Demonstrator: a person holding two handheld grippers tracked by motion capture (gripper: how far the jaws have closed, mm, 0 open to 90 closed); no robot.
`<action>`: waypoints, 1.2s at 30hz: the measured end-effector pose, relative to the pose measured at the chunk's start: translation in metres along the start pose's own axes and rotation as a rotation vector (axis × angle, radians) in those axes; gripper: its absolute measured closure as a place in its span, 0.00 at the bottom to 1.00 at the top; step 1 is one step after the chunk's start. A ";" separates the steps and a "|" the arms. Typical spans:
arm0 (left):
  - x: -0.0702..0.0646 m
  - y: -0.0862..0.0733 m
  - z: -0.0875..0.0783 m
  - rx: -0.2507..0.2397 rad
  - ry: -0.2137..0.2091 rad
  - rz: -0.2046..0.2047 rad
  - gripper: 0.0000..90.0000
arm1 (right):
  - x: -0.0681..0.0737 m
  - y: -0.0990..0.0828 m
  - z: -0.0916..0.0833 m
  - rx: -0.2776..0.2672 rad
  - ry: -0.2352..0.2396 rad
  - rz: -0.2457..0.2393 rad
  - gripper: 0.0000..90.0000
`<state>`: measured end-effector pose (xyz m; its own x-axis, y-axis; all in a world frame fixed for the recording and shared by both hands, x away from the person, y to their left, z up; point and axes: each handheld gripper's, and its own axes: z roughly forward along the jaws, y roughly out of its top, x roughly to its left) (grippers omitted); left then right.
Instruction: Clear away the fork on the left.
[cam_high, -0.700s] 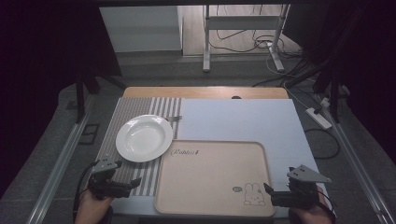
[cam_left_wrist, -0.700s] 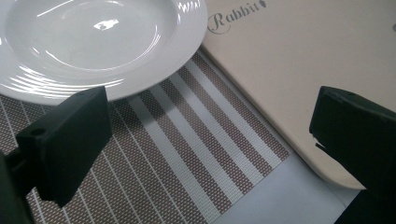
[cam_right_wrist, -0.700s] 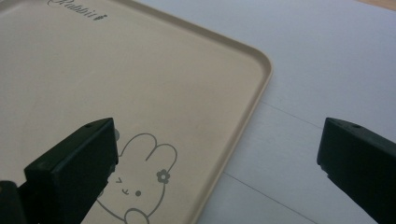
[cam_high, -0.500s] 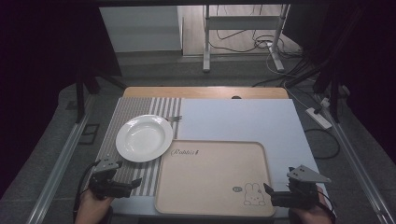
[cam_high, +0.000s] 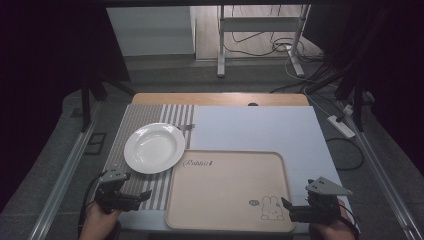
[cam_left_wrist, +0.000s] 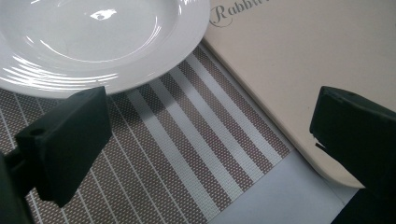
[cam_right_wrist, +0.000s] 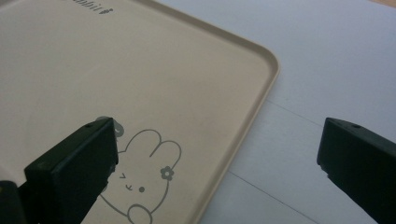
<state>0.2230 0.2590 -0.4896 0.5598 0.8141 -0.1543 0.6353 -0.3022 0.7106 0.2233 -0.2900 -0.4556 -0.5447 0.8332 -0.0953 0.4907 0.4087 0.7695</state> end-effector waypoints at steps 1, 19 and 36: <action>0.000 0.000 0.000 0.000 0.000 0.000 0.00 | 0.000 0.000 0.000 0.000 0.000 0.000 0.00; 0.001 0.013 0.012 0.046 -0.013 0.056 0.00 | 0.000 0.000 0.002 0.013 0.010 -0.009 0.00; 0.012 0.036 0.038 0.051 -0.035 0.045 0.00 | 0.001 0.001 0.003 0.023 0.010 -0.020 0.00</action>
<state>0.2729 0.2394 -0.4923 0.6064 0.7813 -0.1476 0.6348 -0.3639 0.6816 0.2246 -0.2876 -0.4569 -0.5616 0.8208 -0.1041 0.4950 0.4341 0.7527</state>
